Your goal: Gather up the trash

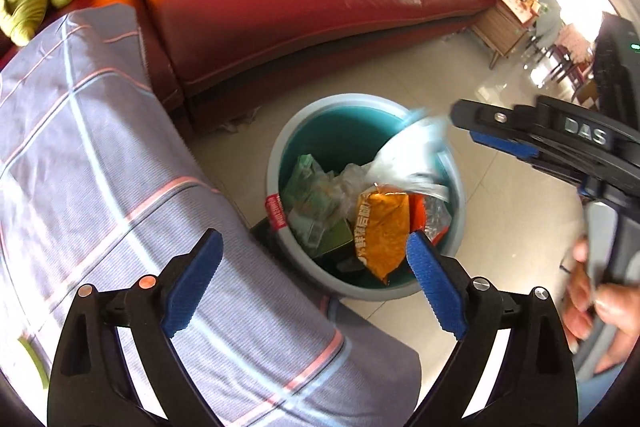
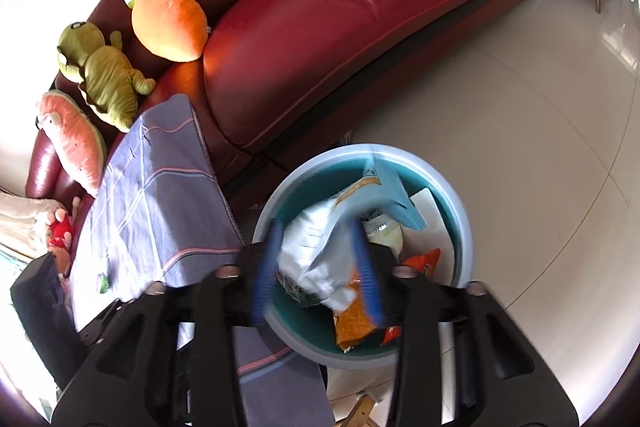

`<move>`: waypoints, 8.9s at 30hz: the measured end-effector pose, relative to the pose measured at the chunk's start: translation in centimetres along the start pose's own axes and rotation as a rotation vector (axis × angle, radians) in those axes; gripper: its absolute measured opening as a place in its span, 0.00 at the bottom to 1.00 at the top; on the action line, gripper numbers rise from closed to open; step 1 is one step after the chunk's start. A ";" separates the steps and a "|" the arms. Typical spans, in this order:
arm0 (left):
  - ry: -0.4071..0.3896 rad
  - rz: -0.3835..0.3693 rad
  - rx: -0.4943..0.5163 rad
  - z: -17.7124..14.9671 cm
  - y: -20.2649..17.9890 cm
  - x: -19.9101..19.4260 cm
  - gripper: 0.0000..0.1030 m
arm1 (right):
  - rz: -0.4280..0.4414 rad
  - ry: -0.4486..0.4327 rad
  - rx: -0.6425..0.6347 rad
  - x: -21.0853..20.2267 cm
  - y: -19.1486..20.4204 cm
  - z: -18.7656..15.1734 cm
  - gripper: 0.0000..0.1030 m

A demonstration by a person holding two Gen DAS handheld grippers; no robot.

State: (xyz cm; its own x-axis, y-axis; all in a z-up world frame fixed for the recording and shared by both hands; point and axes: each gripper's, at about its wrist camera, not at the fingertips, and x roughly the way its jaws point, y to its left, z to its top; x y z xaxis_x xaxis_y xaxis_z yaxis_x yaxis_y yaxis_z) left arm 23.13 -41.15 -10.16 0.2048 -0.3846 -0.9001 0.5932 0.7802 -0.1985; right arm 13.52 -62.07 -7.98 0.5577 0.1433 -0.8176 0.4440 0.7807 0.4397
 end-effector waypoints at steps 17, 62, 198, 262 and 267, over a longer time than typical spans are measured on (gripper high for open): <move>-0.013 -0.012 -0.034 -2.0 1.3 -2.3 0.91 | -0.016 0.017 0.045 -0.9 0.5 -1.3 0.75; -0.212 0.216 -0.463 -18.2 35.6 -17.9 0.92 | 0.080 0.358 -0.652 12.9 41.2 -14.1 0.78; 0.058 0.008 0.093 1.7 -3.6 4.8 0.56 | 0.022 -0.005 0.103 -3.2 -5.5 -4.2 0.10; -0.174 0.166 -0.118 -13.5 2.7 -13.9 0.96 | -0.291 -0.080 -0.295 -12.5 5.2 -18.1 0.93; -0.182 0.175 -0.138 -14.3 3.2 -14.6 0.96 | -0.301 -0.078 -0.312 -12.7 5.5 -18.8 0.93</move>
State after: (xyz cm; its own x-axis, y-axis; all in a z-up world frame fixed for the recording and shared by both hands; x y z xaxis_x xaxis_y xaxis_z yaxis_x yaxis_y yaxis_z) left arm 10.91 -25.96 -3.19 0.4383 -0.3111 -0.8433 0.4274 0.8975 -0.1090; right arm -4.31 -48.19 -2.14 0.4928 -0.1558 -0.8561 0.3688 0.9285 0.0433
